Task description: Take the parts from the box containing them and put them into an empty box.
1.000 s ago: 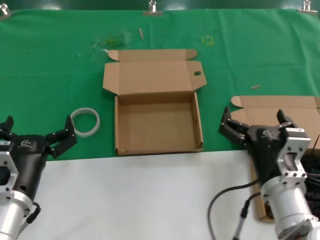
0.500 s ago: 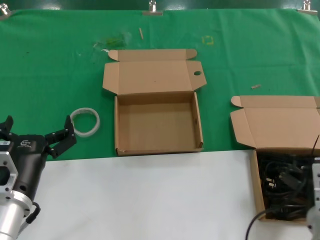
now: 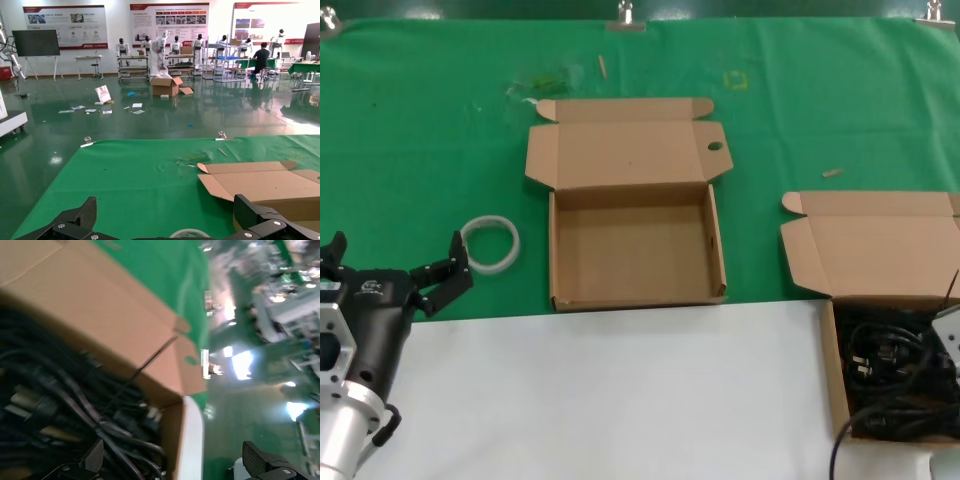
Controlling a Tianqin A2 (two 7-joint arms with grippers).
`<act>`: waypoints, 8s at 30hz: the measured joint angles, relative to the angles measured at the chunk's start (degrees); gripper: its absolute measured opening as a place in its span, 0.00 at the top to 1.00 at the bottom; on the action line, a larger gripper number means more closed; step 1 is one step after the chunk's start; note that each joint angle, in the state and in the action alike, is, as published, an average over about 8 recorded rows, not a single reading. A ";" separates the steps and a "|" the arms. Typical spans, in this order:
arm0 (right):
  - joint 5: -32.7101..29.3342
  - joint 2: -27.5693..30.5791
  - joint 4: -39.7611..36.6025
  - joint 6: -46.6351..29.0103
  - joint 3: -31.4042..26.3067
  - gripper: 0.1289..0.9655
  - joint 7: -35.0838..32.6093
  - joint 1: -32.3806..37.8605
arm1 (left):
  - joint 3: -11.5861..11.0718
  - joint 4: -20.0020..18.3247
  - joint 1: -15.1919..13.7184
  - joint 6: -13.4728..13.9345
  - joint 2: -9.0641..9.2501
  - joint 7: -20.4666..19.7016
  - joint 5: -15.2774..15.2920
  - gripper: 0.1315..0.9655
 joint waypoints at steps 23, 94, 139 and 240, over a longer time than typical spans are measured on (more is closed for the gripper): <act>11.16 -3.39 -5.25 -0.15 21.00 0.02 -51.25 11.02 | 0.00 0.00 0.00 0.00 0.00 0.01 0.01 0.00; 11.22 -8.47 -0.70 -0.34 10.24 0.00 -34.41 5.52 | 0.00 0.00 0.00 0.00 0.00 0.01 0.00 0.00; 11.22 -10.50 -6.40 -2.42 17.78 0.68 -45.59 10.17 | 0.00 0.00 0.00 0.00 0.00 0.01 0.00 0.00; 1.01 -8.04 -7.11 -19.14 -23.31 0.19 16.20 12.75 | 0.00 0.00 0.00 0.00 0.00 0.01 0.00 0.00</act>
